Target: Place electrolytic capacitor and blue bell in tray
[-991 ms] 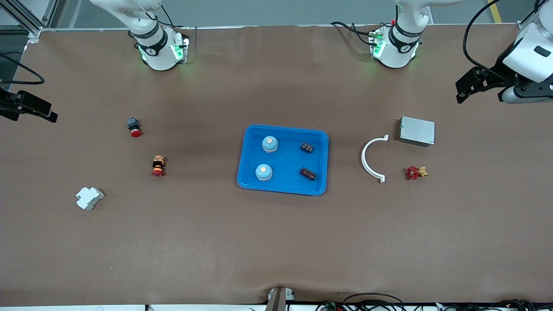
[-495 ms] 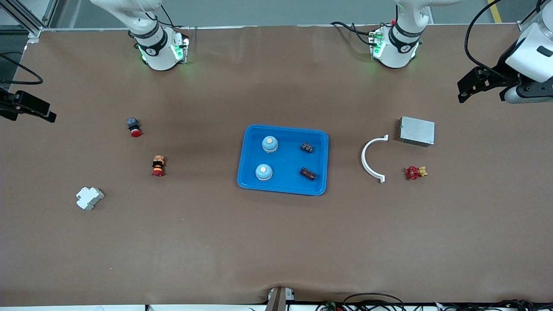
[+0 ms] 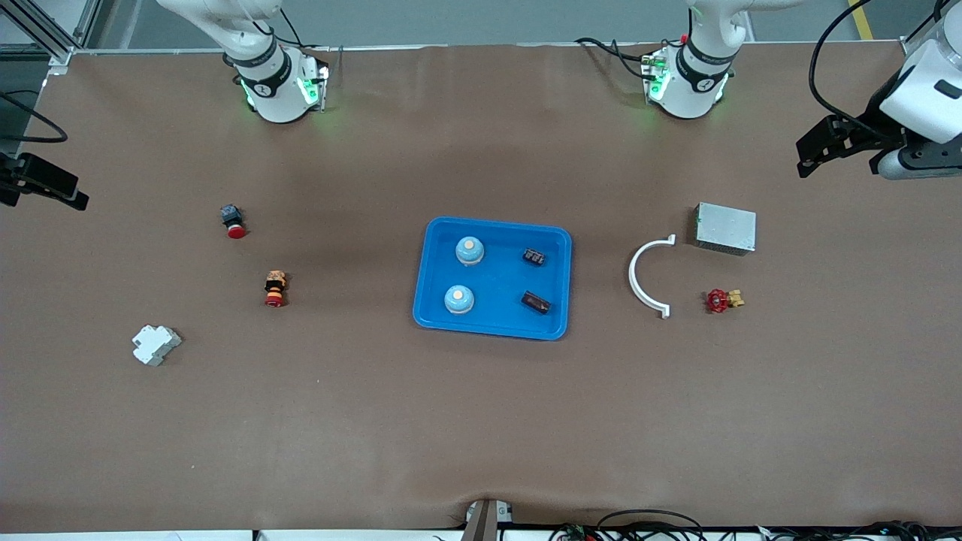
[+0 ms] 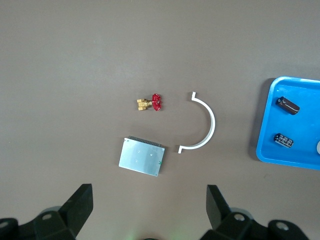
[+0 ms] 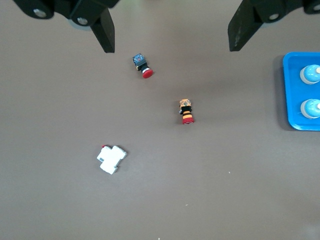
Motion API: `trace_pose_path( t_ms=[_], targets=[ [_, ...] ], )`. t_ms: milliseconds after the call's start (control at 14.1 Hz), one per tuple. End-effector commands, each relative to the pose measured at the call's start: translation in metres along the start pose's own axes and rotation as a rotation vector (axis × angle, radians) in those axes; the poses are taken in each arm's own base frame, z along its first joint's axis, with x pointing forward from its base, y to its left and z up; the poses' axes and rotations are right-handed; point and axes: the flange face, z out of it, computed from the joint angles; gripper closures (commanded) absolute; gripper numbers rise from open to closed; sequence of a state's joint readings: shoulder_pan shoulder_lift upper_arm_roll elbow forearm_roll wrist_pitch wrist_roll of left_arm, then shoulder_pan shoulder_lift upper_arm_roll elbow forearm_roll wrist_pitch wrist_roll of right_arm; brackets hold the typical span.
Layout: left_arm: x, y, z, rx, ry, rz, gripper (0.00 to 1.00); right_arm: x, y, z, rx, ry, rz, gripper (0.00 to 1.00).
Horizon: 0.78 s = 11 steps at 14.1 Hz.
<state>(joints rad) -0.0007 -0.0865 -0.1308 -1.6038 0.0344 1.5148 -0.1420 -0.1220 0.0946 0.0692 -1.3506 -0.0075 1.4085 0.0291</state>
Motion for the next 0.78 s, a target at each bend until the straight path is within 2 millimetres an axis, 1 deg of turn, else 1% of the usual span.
trace_pose_path(
  t_ms=[0, 354, 495, 566, 708],
  targets=[
    [-0.009, -0.001, -0.009, -0.006, 0.001, 0.009, 0.0, -0.006, 0.004, -0.006, -0.016, 0.009, -0.007, 0.0],
    [-0.009, 0.003, -0.009, -0.004, 0.002, 0.016, 0.0, -0.006, 0.003, -0.007, -0.009, 0.011, -0.007, 0.0],
    [-0.007, 0.001, -0.012, -0.006, 0.009, 0.011, 0.0, -0.007, 0.003, -0.009, -0.005, 0.015, -0.004, 0.0],
    [-0.005, 0.002, -0.017, -0.007, 0.022, 0.011, 0.0, -0.007, 0.002, -0.009, -0.004, 0.015, -0.004, 0.0],
    [-0.004, 0.003, -0.019, -0.006, 0.025, 0.012, 0.0, -0.008, 0.002, -0.01, -0.004, 0.017, 0.0, 0.0]
  ],
)
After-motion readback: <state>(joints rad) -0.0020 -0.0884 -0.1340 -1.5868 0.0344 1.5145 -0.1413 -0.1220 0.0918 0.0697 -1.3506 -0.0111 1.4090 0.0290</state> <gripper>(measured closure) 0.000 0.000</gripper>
